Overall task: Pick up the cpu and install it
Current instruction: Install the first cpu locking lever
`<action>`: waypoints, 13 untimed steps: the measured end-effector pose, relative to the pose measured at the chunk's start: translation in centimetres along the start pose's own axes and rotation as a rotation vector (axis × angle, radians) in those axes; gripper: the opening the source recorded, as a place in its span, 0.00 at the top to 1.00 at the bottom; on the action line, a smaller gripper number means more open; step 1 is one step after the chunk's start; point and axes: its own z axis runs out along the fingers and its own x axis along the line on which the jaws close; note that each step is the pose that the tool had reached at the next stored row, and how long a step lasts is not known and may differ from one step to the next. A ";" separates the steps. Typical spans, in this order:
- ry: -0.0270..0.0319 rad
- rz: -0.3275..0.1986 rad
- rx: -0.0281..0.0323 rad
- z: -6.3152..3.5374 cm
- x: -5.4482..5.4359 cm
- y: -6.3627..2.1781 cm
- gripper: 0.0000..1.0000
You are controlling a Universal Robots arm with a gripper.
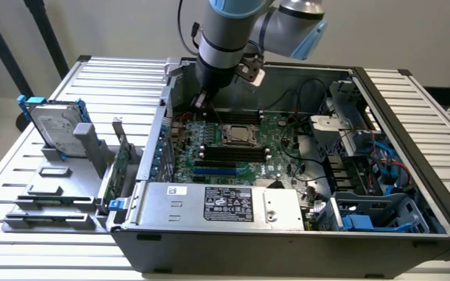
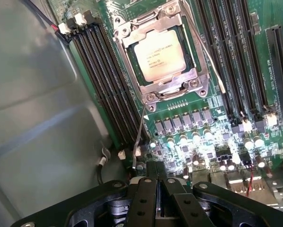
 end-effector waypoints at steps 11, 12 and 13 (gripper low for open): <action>0.0407 0.120 -0.0265 0.09 -0.1 -0.08 0.89; 0.0429 0.128 -0.0283 0.13 -0.1 -0.10 0.89; 0.0449 0.136 -0.0302 0.16 -0.1 -0.14 0.89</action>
